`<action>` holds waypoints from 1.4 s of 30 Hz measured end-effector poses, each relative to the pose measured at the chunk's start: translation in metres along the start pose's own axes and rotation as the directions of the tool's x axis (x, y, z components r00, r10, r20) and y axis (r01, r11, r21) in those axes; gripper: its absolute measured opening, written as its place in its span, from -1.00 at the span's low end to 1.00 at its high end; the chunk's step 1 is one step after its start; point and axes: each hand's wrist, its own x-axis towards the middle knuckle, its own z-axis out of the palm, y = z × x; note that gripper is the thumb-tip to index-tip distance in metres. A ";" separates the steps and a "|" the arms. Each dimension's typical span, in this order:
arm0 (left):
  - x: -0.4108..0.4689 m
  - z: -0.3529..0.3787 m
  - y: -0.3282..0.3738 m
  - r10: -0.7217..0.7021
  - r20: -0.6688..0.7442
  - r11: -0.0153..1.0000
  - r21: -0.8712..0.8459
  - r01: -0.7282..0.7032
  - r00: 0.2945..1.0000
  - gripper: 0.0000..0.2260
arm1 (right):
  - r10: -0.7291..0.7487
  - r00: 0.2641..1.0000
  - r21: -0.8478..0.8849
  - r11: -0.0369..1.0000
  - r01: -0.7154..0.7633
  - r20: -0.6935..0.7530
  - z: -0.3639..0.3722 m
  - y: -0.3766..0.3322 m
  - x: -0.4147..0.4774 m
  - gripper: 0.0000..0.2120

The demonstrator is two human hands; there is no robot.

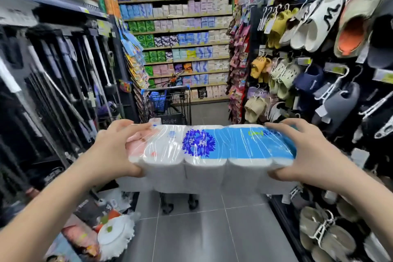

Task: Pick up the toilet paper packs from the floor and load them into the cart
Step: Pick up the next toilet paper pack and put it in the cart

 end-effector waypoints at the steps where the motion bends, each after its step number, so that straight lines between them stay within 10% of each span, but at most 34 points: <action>1: 0.020 0.005 0.002 0.000 0.001 1.000 0.005 0.000 1.000 -0.02 | 0.002 1.000 0.004 1.000 -0.003 0.006 0.002 0.013 0.017 0.04; 42: 0.702 0.187 -0.105 -0.094 0.080 0.994 -0.054 0.098 0.992 0.00 | 0.040 0.989 -0.058 0.998 -0.032 0.140 0.191 0.306 0.648 0.03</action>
